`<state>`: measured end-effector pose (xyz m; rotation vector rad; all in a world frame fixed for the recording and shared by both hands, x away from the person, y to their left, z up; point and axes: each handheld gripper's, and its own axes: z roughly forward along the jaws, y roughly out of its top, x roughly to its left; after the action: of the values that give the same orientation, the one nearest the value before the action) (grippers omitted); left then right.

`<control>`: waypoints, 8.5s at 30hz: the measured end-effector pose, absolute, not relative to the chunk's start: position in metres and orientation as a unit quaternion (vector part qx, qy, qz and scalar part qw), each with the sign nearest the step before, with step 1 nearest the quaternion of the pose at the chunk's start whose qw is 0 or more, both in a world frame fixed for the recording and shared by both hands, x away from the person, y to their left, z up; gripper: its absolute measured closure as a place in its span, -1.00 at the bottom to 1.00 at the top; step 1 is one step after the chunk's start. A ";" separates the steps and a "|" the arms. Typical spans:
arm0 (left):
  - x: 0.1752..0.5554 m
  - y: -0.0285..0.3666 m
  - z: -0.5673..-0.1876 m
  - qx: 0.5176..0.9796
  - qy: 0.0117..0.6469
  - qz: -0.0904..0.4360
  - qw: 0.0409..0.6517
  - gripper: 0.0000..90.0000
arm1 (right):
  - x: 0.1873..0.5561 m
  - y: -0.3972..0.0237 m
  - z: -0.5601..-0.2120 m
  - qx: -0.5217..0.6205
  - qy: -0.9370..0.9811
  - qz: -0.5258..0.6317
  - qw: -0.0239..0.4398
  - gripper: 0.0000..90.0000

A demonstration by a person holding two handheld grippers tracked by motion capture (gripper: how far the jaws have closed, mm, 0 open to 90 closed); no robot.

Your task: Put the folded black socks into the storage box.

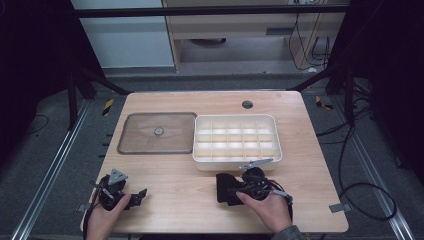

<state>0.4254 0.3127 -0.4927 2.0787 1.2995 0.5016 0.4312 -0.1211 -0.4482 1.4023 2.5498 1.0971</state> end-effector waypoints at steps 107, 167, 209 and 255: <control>0.419 0.313 -0.509 0.790 0.477 0.208 0.324 -1.00 | 0.550 -0.210 -0.395 0.512 0.825 0.192 0.139 0.36; 0.420 0.311 -0.509 0.793 0.474 0.207 0.323 -1.00 | 0.544 -0.187 -0.423 0.507 0.838 0.136 0.148 0.36; 0.419 0.311 -0.509 0.796 0.470 0.207 0.322 -1.00 | 0.526 -0.198 -0.347 0.486 0.827 0.226 0.166 0.69; 0.418 0.309 -0.509 0.792 0.473 0.207 0.326 -1.00 | 0.559 -0.181 -0.385 0.490 0.841 0.170 0.152 1.00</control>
<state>0.4185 0.3094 -0.5093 2.0761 1.2401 0.5414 0.5591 -0.1812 -0.3852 1.4059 2.4137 0.4876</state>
